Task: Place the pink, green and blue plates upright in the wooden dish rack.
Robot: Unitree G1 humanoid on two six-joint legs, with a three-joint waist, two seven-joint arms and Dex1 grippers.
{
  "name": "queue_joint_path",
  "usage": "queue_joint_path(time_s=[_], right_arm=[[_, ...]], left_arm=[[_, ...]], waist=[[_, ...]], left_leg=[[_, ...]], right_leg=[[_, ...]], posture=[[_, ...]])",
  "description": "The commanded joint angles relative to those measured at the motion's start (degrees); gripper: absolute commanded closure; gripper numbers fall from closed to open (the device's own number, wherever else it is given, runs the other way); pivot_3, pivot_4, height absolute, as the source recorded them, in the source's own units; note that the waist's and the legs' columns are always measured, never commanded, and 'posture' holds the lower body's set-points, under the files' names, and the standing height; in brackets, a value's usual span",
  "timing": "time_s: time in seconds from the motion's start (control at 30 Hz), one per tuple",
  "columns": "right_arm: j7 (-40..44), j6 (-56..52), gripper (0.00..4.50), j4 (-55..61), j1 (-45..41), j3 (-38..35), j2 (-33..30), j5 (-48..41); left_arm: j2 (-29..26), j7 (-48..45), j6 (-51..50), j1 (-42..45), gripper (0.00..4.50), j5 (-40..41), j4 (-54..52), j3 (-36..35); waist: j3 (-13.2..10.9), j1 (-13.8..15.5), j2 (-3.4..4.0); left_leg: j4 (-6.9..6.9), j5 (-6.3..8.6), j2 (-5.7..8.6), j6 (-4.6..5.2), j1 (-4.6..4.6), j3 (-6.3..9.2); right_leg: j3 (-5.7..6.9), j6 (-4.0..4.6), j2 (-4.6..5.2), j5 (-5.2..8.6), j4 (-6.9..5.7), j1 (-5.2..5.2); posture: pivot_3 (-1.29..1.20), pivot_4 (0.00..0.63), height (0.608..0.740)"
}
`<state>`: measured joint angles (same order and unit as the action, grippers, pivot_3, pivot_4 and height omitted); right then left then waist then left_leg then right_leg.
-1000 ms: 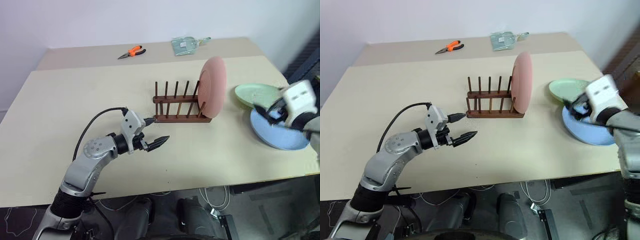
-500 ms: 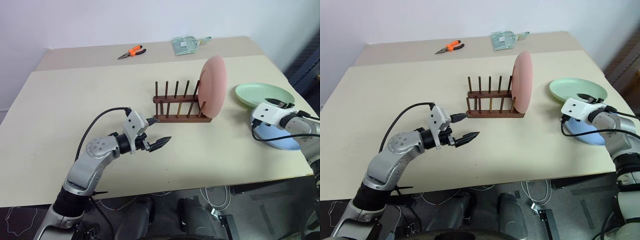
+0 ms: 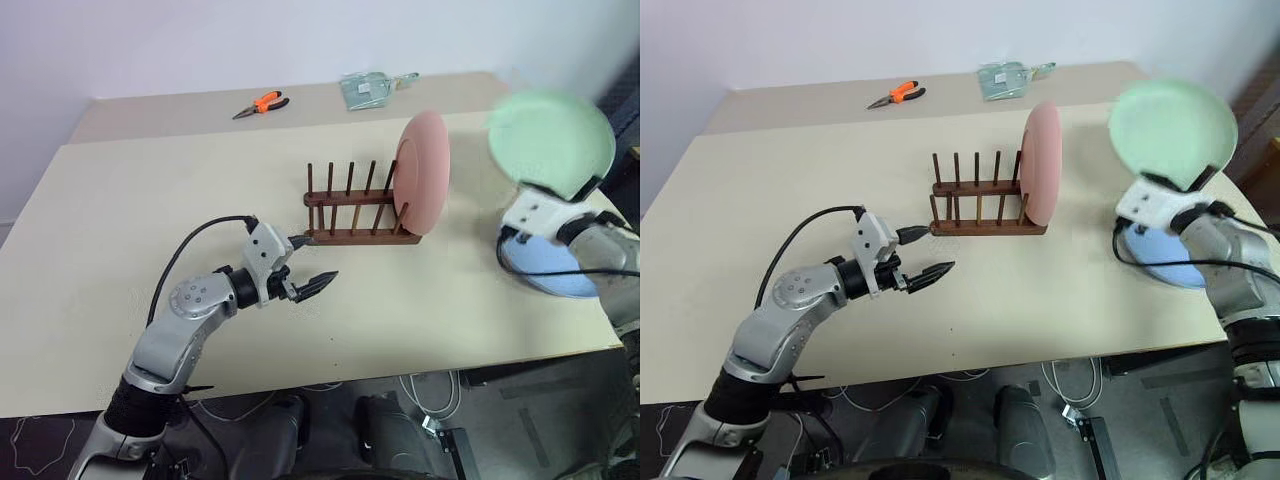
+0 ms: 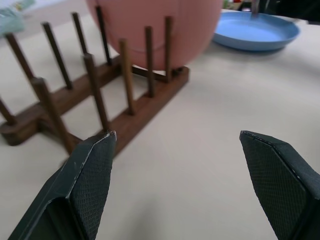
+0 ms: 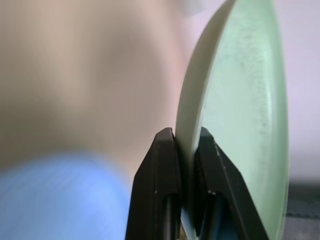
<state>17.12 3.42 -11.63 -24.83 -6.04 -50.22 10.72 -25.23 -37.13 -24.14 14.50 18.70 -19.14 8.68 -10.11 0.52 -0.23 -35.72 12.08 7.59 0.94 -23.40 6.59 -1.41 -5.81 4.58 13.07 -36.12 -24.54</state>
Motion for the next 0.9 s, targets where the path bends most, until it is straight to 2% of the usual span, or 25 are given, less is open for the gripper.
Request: queue_joint_path(time_s=[0.03,0.2,0.3,0.37,0.47,0.57,0.9], right_arm=[[1.99,-12.39,4.48,19.09,-4.25,-12.29,6.78,-23.77],[4.17,-29.66,4.48,34.49,-7.39,-18.08,11.49,-52.62],[-1.77,-36.27,4.48,41.72,-9.72,-16.01,17.03,-73.11],[-6.46,-38.04,4.48,44.13,-10.45,-13.48,20.94,-80.08],[-13.55,-38.70,4.48,44.38,-8.46,-8.68,28.03,-82.62],[-17.22,-39.07,4.48,42.89,-5.99,-5.13,31.82,-79.32],[-17.22,-39.65,4.48,40.58,-3.79,-1.44,32.42,-72.22]], left_arm=[[0.01,1.59,4.12,1.48,0.42,-1.25,2.75,-4.45],[-0.29,1.76,7.68,1.56,0.42,-2.98,6.40,-6.08],[-0.31,2.09,8.64,1.34,0.42,-3.15,7.50,-7.48],[-0.43,1.93,8.90,1.10,0.42,-2.99,7.59,-7.90],[-0.67,1.38,8.23,-0.41,0.42,-1.99,5.85,-8.12],[-0.63,0.80,7.28,-2.04,0.42,-1.02,3.55,-8.10],[-0.22,0.70,5.03,-3.44,0.42,-0.76,1.08,-7.35]], waist=[[0.00,0.11,0.00],[0.00,0.50,-0.04],[-0.01,0.21,-0.04],[-0.01,-0.17,-0.02],[0.01,-0.13,-0.04],[0.00,0.11,-0.01],[0.00,0.07,-0.01]], left_leg=[[0.00,0.00,-0.04,0.00,0.00,0.02],[-0.02,0.05,-0.03,0.08,-0.03,0.07],[-0.02,0.09,-0.03,0.14,-0.04,0.06],[0.01,0.09,-0.06,0.14,-0.03,0.03],[0.05,0.09,-0.09,0.13,-0.03,0.02],[0.06,0.09,-0.07,0.13,-0.03,0.00],[0.06,0.09,-0.04,0.12,-0.06,-0.02]], right_leg=[[0.02,0.00,-0.03,0.00,0.00,0.00],[0.10,0.00,0.00,0.00,0.11,0.06],[0.07,0.03,0.04,0.01,0.18,0.09],[0.04,0.09,0.04,0.04,0.11,0.01],[0.06,0.17,0.04,0.08,0.06,-0.05],[0.04,0.15,0.04,0.06,0.08,-0.06],[0.05,0.05,0.04,-0.01,0.07,-0.11]], posture=[[0.00,0.150,0.729],[0.00,0.150,0.729],[0.00,0.150,0.729],[0.00,0.150,0.729],[0.00,0.150,0.729],[0.00,0.150,0.729],[0.00,0.150,0.729]])
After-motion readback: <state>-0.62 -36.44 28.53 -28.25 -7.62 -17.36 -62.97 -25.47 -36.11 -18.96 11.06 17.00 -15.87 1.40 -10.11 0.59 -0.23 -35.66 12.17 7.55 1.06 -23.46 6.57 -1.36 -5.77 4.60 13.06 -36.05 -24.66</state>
